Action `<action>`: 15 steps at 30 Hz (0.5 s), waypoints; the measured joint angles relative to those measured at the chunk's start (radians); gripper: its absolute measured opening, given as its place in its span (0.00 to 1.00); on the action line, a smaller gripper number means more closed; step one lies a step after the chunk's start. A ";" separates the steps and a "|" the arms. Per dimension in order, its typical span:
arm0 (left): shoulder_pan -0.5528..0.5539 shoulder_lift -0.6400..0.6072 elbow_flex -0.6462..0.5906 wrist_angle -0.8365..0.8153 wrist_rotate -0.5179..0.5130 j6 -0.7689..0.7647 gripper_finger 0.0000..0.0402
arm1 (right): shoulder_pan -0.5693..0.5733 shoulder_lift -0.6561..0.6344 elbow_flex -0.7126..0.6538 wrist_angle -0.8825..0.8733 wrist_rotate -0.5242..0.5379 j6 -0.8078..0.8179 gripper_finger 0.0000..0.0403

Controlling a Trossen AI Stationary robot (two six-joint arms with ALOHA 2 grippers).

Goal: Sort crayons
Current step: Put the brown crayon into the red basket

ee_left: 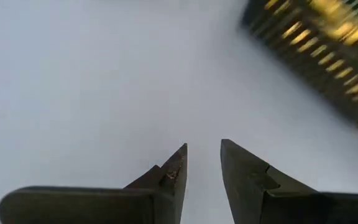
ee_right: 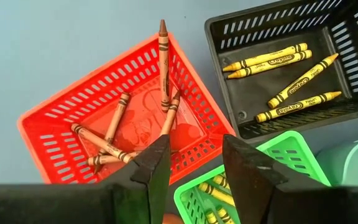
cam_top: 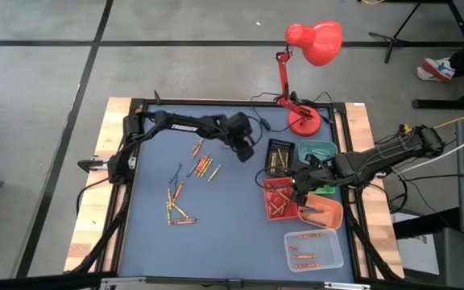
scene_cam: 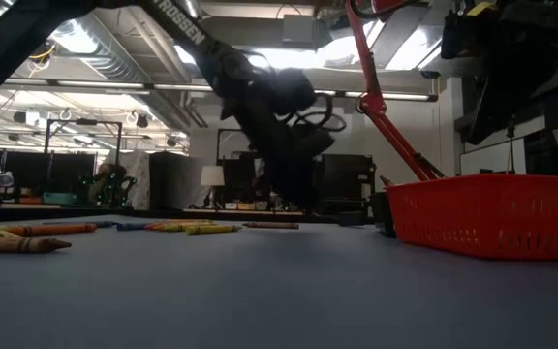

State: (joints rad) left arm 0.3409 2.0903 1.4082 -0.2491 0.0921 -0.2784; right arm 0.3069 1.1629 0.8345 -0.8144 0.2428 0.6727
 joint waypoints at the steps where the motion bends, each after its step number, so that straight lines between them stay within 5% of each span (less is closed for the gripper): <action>1: 0.007 0.000 0.000 -0.030 0.000 0.009 0.20 | 0.000 0.000 0.000 0.001 0.000 0.000 0.36; 15: 0.019 0.000 0.000 -0.201 -0.065 0.185 0.20 | 0.000 0.000 0.000 0.002 0.000 -0.001 0.36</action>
State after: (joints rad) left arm 0.3599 2.0903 1.4082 -0.4501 0.0268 -0.0934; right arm 0.3073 1.1629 0.8345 -0.8120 0.2430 0.6719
